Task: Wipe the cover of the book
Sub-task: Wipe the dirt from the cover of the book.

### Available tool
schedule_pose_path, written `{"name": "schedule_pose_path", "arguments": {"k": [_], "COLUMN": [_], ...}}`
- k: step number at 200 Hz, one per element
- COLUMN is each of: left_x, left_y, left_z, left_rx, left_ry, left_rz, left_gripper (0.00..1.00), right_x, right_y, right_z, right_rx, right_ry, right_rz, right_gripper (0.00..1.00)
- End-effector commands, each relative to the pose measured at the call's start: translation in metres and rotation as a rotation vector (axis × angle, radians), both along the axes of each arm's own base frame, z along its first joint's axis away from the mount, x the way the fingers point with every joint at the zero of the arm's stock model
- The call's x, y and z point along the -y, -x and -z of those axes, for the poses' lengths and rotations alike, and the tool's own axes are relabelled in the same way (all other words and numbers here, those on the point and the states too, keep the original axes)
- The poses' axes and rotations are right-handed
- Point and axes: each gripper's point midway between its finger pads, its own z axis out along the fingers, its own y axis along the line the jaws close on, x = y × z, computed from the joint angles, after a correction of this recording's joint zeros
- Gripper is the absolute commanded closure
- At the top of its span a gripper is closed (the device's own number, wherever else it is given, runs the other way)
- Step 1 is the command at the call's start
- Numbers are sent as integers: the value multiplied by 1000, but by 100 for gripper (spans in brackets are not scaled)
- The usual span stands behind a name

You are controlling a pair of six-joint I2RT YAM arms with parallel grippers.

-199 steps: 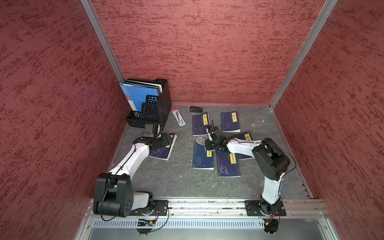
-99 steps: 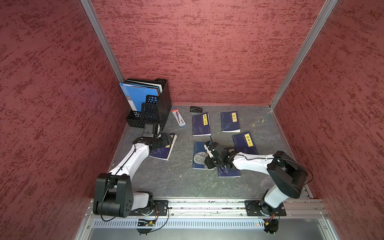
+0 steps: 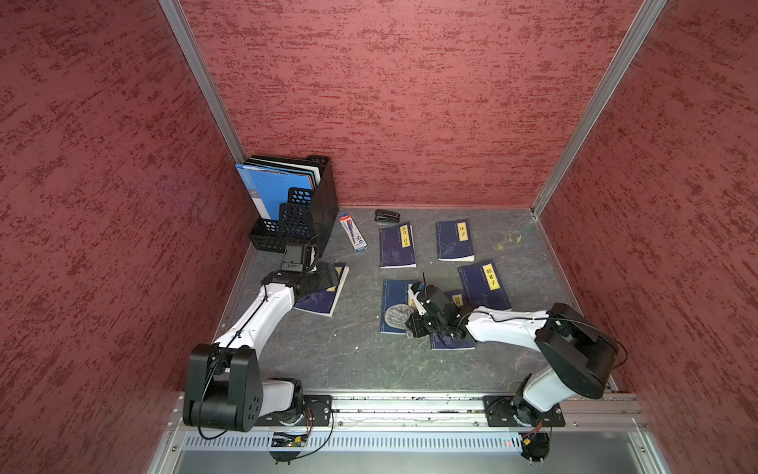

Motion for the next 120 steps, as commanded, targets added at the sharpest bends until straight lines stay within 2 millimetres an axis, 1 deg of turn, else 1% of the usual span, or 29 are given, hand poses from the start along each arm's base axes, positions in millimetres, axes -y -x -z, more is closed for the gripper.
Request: {"name": "schedule_pose_path", "arguments": {"k": [1, 21, 41, 66, 96, 120], "left_x": [-3, -5, -4, -3, -2, -2], "left_y": [-2, -2, -2, -2, -2, -1], "left_z": [-9, -13, -14, -15, -17, -20], "left_rx": [33, 44, 48, 49, 53, 61], "left_ry": [-21, -25, -25, -16, -14, -12], "left_rz": [-11, -18, -16, -11, -8, -8], "left_gripper": [4, 4, 4, 4, 4, 3], "right_x": [25, 25, 26, 29, 25, 22], "right_y": [26, 24, 9, -30, -84, -116], "right_z": [26, 28, 31, 32, 30, 32], "right_rx": [-106, -99, -68, -26, 40, 68], "right_ry": [98, 107, 123, 92, 104, 120], "right_rz": [8, 13, 40, 99, 110, 109], "right_gripper": [87, 87, 87, 86, 85, 85]}}
